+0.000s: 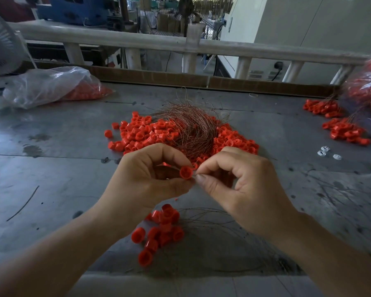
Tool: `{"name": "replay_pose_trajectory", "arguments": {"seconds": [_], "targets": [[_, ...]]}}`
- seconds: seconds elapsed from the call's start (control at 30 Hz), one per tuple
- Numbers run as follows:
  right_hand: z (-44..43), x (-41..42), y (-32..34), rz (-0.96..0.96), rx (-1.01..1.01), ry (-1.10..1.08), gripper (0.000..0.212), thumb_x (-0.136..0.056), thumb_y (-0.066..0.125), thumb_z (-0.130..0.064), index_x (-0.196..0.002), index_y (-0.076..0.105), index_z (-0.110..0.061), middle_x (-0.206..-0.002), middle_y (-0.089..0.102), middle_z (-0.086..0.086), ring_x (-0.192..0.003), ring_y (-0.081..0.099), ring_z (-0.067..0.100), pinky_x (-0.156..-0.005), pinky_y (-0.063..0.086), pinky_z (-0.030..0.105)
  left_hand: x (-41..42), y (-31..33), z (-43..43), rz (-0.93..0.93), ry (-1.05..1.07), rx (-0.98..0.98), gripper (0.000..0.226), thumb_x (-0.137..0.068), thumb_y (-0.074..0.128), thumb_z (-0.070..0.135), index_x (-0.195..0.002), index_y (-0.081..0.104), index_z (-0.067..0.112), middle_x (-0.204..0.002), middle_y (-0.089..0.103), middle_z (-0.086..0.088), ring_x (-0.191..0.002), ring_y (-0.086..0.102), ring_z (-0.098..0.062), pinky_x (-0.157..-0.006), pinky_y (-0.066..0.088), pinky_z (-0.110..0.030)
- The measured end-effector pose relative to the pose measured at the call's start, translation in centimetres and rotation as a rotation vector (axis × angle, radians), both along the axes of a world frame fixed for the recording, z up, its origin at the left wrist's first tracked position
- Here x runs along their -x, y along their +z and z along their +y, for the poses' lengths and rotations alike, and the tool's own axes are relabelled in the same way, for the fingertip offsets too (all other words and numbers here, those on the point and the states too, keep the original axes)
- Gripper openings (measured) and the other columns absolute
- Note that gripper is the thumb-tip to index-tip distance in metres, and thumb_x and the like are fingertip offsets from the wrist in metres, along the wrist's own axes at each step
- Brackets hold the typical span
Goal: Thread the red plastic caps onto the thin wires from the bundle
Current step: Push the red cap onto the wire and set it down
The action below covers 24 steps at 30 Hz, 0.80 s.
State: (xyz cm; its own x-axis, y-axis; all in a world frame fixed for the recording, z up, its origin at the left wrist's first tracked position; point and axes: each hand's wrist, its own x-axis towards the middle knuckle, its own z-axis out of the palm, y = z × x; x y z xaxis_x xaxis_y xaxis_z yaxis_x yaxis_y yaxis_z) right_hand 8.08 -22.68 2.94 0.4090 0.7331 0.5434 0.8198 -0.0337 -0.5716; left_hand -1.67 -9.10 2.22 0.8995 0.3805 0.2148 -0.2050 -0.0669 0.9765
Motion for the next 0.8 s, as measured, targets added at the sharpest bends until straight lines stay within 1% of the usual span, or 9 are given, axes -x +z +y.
{"name": "replay_pose_trajectory", "arguments": {"seconds": [0.1,0.17,0.27,0.3,0.33,0.4,0.53,0.7,0.8], "targets": [[-0.02,0.05,-0.03,0.005,0.016,0.002,0.005,-0.074,0.065,-0.015,-0.070,0.067,-0.013,-0.064,0.056,-0.007,-0.063,0.052,0.007,-0.056,0.040,0.009,0.04,0.00,-0.11,-0.005,0.008,-0.035,0.030,-0.043,0.074,0.028,-0.072,0.070,0.019,-0.073,0.071,-0.002,-0.067,0.068,-0.012,-0.061,0.054,-0.019],[-0.01,-0.07,-0.01,0.008,0.030,-0.002,0.006,-0.074,0.064,-0.016,-0.070,0.067,-0.013,-0.065,0.056,-0.006,-0.064,0.052,0.008,-0.056,0.040,0.011,0.05,0.01,-0.07,-0.017,0.003,-0.029,0.028,-0.044,0.075,0.027,-0.072,0.071,0.020,-0.073,0.072,-0.002,-0.068,0.068,-0.011,-0.061,0.054,-0.018],[-0.01,-0.26,0.11,0.008,0.037,-0.025,0.006,-0.074,0.063,-0.017,-0.069,0.067,-0.014,-0.065,0.056,-0.006,-0.064,0.051,0.009,-0.056,0.041,0.015,0.07,-0.04,0.26,-0.031,-0.042,0.039,0.029,-0.046,0.081,0.011,-0.073,0.073,0.018,-0.077,0.073,-0.004,-0.072,0.069,-0.013,-0.063,0.053,-0.017],[-0.01,-0.35,0.18,0.012,0.033,-0.036,0.006,-0.074,0.063,-0.017,-0.069,0.067,-0.015,-0.065,0.056,-0.007,-0.065,0.052,0.008,-0.056,0.041,0.014,0.08,-0.06,0.36,-0.032,-0.074,0.082,0.027,-0.051,0.078,0.006,-0.076,0.074,0.016,-0.079,0.073,-0.007,-0.074,0.070,-0.015,-0.064,0.053,-0.018],[-0.08,-0.41,0.25,0.016,0.030,-0.047,0.006,-0.074,0.063,-0.017,-0.068,0.066,-0.016,-0.065,0.055,-0.009,-0.065,0.052,0.008,-0.056,0.040,0.013,0.07,-0.05,0.42,-0.032,-0.107,0.128,0.024,-0.057,0.073,0.005,-0.079,0.075,0.015,-0.081,0.073,-0.009,-0.076,0.070,-0.016,-0.065,0.053,-0.018],[-0.21,-0.51,0.42,0.025,0.026,-0.057,0.006,-0.073,0.063,-0.017,-0.068,0.066,-0.018,-0.064,0.055,-0.012,-0.065,0.051,0.005,-0.057,0.038,0.009,0.09,-0.03,0.48,-0.020,-0.128,0.184,0.025,-0.062,0.066,0.002,-0.081,0.076,0.015,-0.082,0.073,-0.009,-0.079,0.071,-0.018,-0.066,0.054,-0.019],[-0.37,-0.44,0.55,0.022,0.037,-0.059,0.006,-0.073,0.063,-0.019,-0.067,0.066,-0.019,-0.064,0.054,-0.012,-0.064,0.051,0.004,-0.057,0.037,0.008,0.15,0.16,0.33,-0.017,-0.123,0.199,0.026,-0.060,0.061,0.006,-0.080,0.076,0.014,-0.082,0.074,-0.009,-0.078,0.071,-0.018,-0.065,0.054,-0.018],[-0.19,-0.41,0.58,0.020,0.041,-0.062,0.006,-0.073,0.063,-0.019,-0.067,0.066,-0.021,-0.063,0.054,-0.012,-0.064,0.051,0.006,-0.057,0.037,0.008,0.12,0.32,0.29,-0.006,-0.118,0.205,0.026,-0.060,0.059,0.002,-0.078,0.076,0.012,-0.079,0.073,-0.009,-0.075,0.071,-0.017,-0.062,0.054,-0.018],[-0.22,-0.40,0.55,0.041,0.043,-0.051,0.008,-0.074,0.061,-0.017,-0.074,0.070,-0.017,-0.067,0.054,-0.014,-0.066,0.053,0.004,-0.058,0.038,0.008,0.20,0.41,0.33,-0.001,-0.110,0.234,0.024,-0.059,0.059,0.000,-0.074,0.075,0.011,-0.075,0.073,-0.009,-0.072,0.071,-0.016,-0.060,0.054,-0.017]]}}
